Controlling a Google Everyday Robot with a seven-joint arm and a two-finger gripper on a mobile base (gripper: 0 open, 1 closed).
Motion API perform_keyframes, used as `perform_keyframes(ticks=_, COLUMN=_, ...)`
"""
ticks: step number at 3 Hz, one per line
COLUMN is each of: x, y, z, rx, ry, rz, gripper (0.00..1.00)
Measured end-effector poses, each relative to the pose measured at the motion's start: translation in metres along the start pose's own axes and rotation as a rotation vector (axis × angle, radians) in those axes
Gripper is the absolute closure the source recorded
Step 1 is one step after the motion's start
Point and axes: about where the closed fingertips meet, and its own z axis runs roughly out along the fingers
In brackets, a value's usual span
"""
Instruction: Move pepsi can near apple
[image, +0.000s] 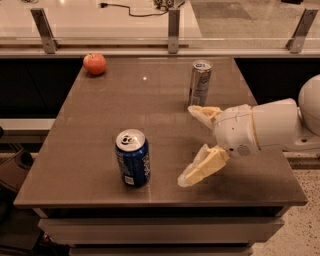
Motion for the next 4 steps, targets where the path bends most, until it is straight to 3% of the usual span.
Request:
perform_keyframes(ticks=1, x=-0.015, y=0.015, z=0.016, rx=-0.081, ry=-0.149, rz=-0.005, gripper=0.0)
perform_keyframes(ticks=2, x=-0.028, y=0.03, z=0.022, rx=-0.148, ry=-0.244, rz=-0.007, gripper=0.0)
perform_keyframes(ticks=4, x=-0.05, y=0.037, z=0.041, rx=-0.2, ry=-0.333, rz=0.009, gripper=0.0)
